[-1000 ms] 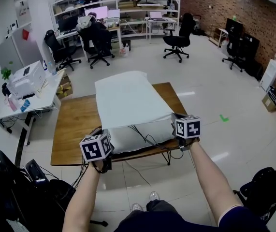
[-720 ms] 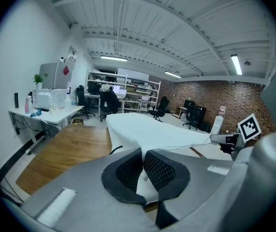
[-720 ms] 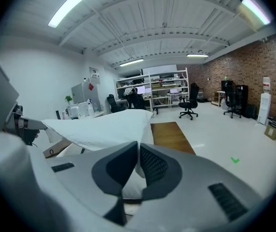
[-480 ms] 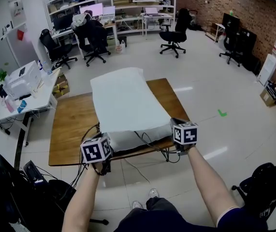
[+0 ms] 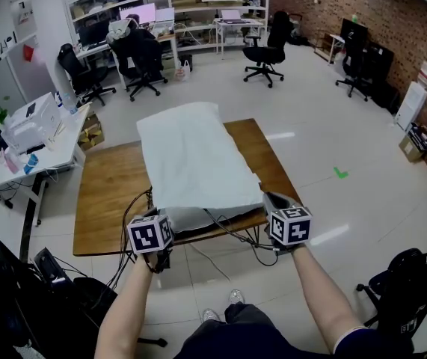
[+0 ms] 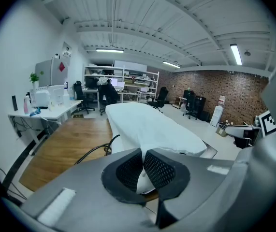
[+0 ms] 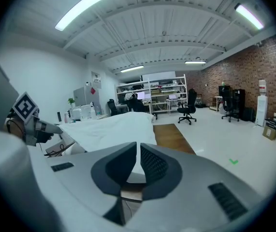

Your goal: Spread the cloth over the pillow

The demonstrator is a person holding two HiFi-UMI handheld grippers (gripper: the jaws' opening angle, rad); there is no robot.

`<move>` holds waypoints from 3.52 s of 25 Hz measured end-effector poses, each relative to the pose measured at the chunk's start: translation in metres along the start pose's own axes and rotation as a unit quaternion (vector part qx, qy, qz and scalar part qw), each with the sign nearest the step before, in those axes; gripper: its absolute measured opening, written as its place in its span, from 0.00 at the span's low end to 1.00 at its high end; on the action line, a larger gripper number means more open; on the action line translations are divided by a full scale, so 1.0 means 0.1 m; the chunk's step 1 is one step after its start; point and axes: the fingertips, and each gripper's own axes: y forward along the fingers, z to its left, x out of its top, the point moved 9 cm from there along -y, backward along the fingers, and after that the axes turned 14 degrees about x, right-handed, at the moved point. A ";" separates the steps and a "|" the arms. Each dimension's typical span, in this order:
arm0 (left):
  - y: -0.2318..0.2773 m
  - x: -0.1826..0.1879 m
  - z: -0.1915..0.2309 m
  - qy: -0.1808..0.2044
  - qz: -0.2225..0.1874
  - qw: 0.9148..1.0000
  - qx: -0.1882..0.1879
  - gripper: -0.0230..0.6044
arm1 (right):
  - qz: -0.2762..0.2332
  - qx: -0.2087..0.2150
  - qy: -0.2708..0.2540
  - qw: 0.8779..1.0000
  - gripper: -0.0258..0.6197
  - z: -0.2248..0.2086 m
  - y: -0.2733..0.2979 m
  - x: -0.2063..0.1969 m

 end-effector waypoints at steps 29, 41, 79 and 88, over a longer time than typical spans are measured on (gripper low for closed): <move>-1.62 -0.05 0.05 -0.050 -0.131 0.987 -0.082 0.07 | -0.116 0.141 -0.073 0.980 0.05 1.46 -0.96 0.81; -2.28 0.36 -0.07 -0.051 -0.194 0.970 -0.137 0.06 | -0.154 0.165 -0.104 0.969 0.04 1.79 -1.20 1.22; -0.95 1.14 -0.40 -0.021 -0.231 0.970 -0.078 0.05 | -0.147 0.181 -0.120 0.965 0.04 1.27 -0.04 1.59; -0.58 1.11 -0.46 -0.024 -0.237 0.968 -0.073 0.05 | -0.157 0.199 -0.120 0.960 0.04 1.12 0.24 1.49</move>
